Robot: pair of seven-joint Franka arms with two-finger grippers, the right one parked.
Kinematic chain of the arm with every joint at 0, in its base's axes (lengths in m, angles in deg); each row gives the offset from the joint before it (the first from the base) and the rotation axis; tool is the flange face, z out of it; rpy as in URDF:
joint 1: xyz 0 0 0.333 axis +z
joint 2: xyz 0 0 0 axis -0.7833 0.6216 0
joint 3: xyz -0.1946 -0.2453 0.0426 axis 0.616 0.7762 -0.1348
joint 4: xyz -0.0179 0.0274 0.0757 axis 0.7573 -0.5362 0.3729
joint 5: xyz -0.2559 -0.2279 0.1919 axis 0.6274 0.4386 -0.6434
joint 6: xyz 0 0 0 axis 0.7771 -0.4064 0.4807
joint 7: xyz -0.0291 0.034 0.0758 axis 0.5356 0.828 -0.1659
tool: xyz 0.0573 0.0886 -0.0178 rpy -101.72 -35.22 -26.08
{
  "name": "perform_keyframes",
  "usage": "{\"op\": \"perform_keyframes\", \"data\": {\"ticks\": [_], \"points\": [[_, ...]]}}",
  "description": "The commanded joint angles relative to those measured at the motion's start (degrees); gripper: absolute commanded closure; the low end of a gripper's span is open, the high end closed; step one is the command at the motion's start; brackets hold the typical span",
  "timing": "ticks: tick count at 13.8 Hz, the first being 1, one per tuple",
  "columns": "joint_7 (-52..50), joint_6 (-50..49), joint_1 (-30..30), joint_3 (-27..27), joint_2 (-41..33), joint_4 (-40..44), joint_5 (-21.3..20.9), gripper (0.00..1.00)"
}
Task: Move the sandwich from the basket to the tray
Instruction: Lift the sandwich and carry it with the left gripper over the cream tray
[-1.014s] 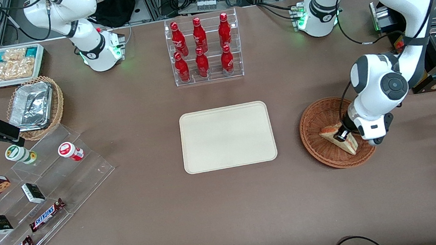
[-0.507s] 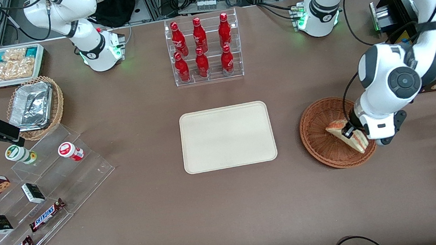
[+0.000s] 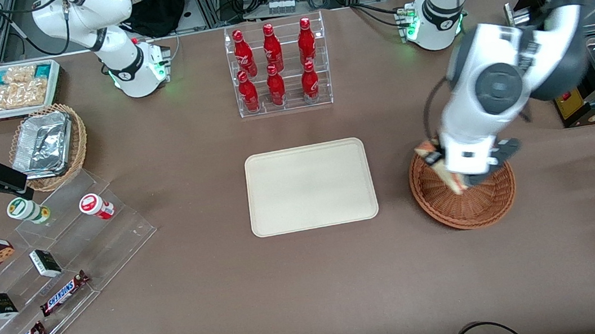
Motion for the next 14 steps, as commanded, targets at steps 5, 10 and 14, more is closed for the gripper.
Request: {"op": "perform_keyframes", "data": {"ticks": [5,10,14], "points": [[16.9,4.3,-8.4,-0.1,7.3,2.7,9.6,0.87],[16.4,13.9,-14.8,-0.1,13.5,3.7,9.3,0.87],[15.7,19.0,-19.6,-0.5,19.4,6.8,9.0,0.86]]}}
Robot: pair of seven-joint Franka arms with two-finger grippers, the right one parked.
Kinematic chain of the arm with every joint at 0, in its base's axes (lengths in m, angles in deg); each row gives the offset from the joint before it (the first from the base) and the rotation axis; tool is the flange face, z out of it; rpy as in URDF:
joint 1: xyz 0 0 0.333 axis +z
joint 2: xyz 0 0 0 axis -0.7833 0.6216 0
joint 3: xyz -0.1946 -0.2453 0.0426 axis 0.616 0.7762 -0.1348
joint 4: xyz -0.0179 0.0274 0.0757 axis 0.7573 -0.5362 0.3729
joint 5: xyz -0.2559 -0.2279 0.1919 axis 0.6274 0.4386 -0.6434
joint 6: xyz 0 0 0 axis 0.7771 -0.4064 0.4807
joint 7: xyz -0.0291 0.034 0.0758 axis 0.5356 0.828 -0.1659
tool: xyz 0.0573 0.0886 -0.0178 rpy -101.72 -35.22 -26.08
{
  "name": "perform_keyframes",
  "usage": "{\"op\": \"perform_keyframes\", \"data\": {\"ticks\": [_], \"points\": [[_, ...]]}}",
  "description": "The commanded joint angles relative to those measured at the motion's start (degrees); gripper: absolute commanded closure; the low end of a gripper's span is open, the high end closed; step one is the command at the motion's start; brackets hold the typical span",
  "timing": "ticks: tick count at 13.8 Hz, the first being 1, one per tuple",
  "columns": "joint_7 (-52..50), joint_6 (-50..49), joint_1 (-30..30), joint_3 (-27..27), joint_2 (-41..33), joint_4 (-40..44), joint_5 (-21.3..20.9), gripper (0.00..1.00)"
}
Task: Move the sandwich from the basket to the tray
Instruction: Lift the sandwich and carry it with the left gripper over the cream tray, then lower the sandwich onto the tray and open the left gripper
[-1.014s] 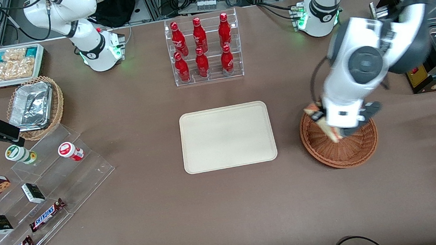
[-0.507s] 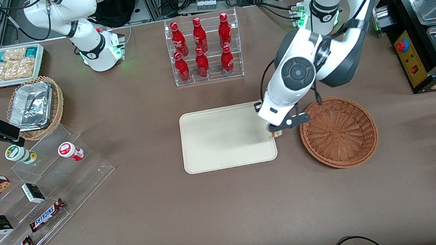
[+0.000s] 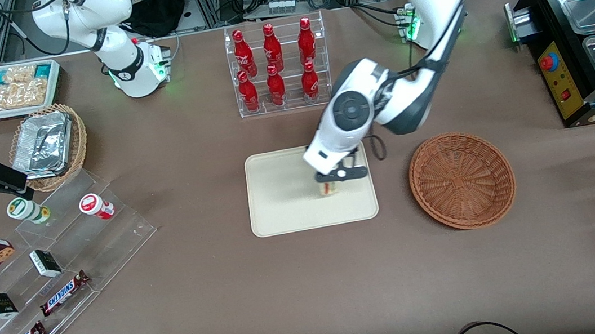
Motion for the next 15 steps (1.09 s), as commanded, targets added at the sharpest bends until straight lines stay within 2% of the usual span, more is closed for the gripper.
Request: {"op": "perform_keyframes", "data": {"ticks": [1,6,8,11,12,13,14,15], "points": [[-1.4,0.6,-2.1,-0.9,4.2,4.4,0.4,0.86],[-7.8,5.4,-4.0,-1.2,8.5,5.3,-3.1,0.86],[-10.6,5.6,-4.1,-1.1,9.3,5.3,-6.4,0.86],[-11.5,7.3,-4.1,-1.1,10.3,5.2,-8.1,0.78],[-11.5,7.8,-4.1,-1.1,10.4,5.2,-8.1,0.51],[-11.5,7.8,-4.1,-1.1,10.3,5.1,-8.2,0.12],[-11.5,7.7,-4.1,-1.1,10.1,5.1,-8.2,0.01],[-11.6,7.6,-4.1,-1.1,9.7,5.0,-8.1,0.0]]}}
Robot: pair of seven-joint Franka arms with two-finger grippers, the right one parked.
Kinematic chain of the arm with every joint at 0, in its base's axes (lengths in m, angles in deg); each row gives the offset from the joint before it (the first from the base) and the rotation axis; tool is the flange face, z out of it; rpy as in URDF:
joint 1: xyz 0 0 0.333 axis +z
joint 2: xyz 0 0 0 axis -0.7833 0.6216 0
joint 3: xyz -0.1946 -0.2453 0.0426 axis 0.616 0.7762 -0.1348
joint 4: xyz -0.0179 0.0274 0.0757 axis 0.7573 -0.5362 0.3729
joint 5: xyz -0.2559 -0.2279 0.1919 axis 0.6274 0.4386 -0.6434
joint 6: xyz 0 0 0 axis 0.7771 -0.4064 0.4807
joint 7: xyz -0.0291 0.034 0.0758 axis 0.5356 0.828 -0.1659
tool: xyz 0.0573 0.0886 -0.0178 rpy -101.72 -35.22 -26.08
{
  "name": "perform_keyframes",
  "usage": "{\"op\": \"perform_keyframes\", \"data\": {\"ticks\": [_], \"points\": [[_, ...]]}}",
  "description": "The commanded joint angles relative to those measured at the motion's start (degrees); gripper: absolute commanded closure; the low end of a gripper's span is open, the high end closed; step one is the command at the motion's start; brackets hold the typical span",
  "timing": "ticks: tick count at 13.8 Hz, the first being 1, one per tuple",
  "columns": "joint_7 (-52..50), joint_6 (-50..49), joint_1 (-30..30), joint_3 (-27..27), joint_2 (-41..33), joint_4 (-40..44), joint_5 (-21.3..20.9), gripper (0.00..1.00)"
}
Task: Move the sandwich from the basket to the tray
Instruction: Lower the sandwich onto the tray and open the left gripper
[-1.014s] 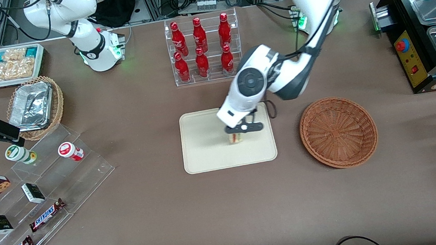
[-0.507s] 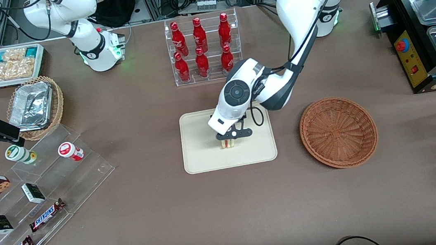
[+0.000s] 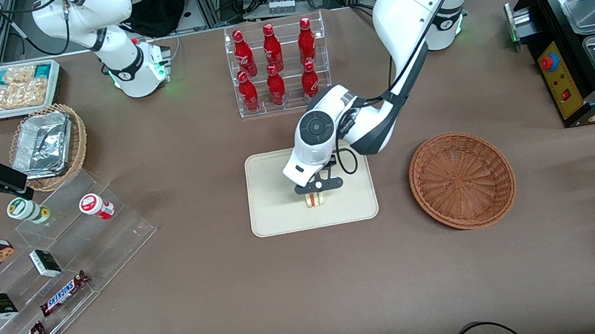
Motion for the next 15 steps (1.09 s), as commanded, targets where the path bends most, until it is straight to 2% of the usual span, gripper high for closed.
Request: {"op": "perform_keyframes", "data": {"ticks": [1,4,8,15], "points": [[-2.0,-0.1,-1.1,-0.9,-0.6,1.3,-1.0,0.0],[-4.3,-3.1,-0.5,-0.9,-5.2,1.0,-0.4,0.0],[-7.6,-16.9,1.4,-1.1,-16.5,0.8,-0.4,0.0],[-3.4,-36.2,12.7,-1.9,-32.9,0.7,-1.1,0.0]]}}
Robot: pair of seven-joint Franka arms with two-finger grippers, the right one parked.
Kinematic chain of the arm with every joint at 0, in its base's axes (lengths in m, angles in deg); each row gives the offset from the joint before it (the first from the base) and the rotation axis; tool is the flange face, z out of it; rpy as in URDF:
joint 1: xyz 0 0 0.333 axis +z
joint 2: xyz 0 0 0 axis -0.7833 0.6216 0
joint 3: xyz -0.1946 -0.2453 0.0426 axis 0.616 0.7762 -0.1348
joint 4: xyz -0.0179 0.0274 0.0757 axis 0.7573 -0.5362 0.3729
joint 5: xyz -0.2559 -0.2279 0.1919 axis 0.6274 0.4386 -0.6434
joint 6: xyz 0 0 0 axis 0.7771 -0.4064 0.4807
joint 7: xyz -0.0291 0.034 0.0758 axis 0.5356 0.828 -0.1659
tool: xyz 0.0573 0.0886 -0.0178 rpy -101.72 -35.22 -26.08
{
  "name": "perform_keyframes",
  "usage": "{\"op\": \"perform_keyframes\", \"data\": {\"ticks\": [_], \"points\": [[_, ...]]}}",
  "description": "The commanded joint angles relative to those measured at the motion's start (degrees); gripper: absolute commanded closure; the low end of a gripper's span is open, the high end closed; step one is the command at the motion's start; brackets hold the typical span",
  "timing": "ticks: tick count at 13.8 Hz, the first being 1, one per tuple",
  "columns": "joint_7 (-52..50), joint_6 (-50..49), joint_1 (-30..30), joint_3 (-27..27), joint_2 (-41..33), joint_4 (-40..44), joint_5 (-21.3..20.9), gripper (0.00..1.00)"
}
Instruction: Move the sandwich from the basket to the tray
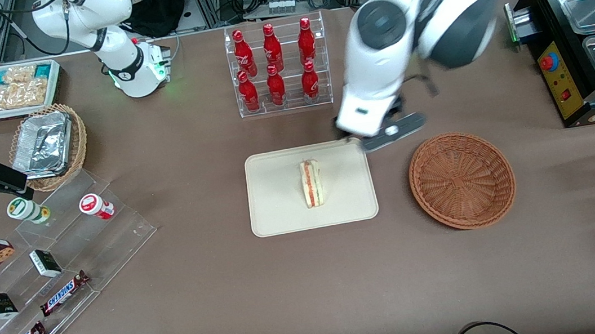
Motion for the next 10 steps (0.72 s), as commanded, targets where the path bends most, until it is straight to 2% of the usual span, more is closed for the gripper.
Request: {"op": "perform_keyframes", "data": {"ticks": [1,8,10], "points": [[4.5,-5.3,5.7,0.1,-5.9,-2.0,-0.4,0.0],[27.6,-15.2,23.1,0.2,-12.3,-1.9,0.6,0.0],[33.3,-17.8,25.9,0.1,-13.2,-1.8,0.6,0.0]]}}
